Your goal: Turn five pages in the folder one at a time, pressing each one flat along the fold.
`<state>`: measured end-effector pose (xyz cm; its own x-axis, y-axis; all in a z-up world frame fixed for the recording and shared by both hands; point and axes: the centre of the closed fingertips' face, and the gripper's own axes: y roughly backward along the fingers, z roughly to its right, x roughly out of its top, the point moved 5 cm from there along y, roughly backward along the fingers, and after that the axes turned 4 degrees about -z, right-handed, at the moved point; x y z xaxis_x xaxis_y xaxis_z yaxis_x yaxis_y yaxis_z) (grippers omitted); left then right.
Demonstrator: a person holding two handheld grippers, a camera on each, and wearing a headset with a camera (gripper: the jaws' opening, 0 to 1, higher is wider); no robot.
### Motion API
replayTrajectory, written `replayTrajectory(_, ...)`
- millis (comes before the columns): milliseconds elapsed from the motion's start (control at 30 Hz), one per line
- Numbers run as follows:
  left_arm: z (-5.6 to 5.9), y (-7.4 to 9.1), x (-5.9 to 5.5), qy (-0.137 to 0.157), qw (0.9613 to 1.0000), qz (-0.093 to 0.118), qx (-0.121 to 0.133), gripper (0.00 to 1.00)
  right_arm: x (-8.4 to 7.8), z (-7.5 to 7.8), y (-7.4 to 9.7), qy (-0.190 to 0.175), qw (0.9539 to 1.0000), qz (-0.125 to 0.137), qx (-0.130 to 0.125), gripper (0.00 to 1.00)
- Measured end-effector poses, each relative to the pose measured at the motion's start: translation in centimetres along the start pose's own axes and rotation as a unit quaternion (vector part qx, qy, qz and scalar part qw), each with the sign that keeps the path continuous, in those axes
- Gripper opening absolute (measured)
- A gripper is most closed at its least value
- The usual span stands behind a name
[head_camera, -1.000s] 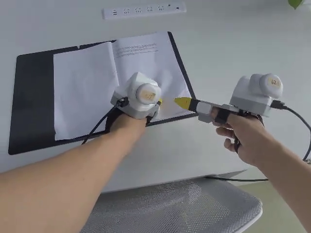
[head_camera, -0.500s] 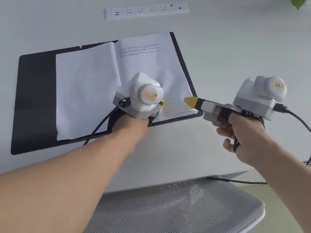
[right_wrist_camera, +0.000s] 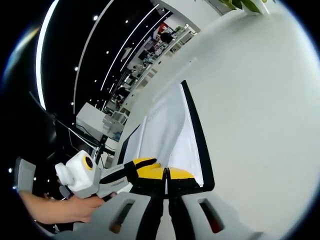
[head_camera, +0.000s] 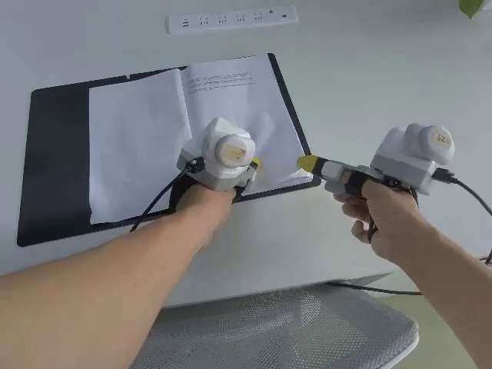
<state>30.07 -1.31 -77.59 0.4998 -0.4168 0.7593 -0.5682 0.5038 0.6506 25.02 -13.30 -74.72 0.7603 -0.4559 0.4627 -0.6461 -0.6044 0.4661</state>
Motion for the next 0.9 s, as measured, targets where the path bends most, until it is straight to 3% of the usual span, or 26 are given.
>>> replayTrajectory(133,0.1,0.4,-0.1,0.013,0.9998,0.000,-0.014,0.12,0.4,-0.6,0.2,0.006,0.9999,0.009,0.002,0.00)
replayTrajectory(267,0.1,1.5,-0.1,0.037,0.9991,0.007,-0.022,0.27,0.7,-1.7,0.1,0.020,0.9997,0.013,0.010,0.00)
replayTrajectory(400,-0.2,3.1,0.0,0.033,0.9991,0.013,-0.023,0.22,1.2,-2.9,0.4,0.035,0.9988,0.027,0.023,0.00)
replayTrajectory(633,-1.4,6.3,0.7,0.066,0.9973,0.029,-0.015,0.28,1.6,-5.5,0.6,0.060,0.9965,0.035,0.047,0.00)
replayTrajectory(833,-2.8,9.3,0.9,0.065,0.9967,0.049,-0.007,0.29,1.6,-7.6,0.6,0.077,0.9937,0.042,0.069,0.00)
replayTrajectory(900,-3.5,10.4,0.8,0.082,0.9953,0.053,-0.006,0.28,1.5,-8.4,0.6,0.083,0.9927,0.043,0.077,0.00)
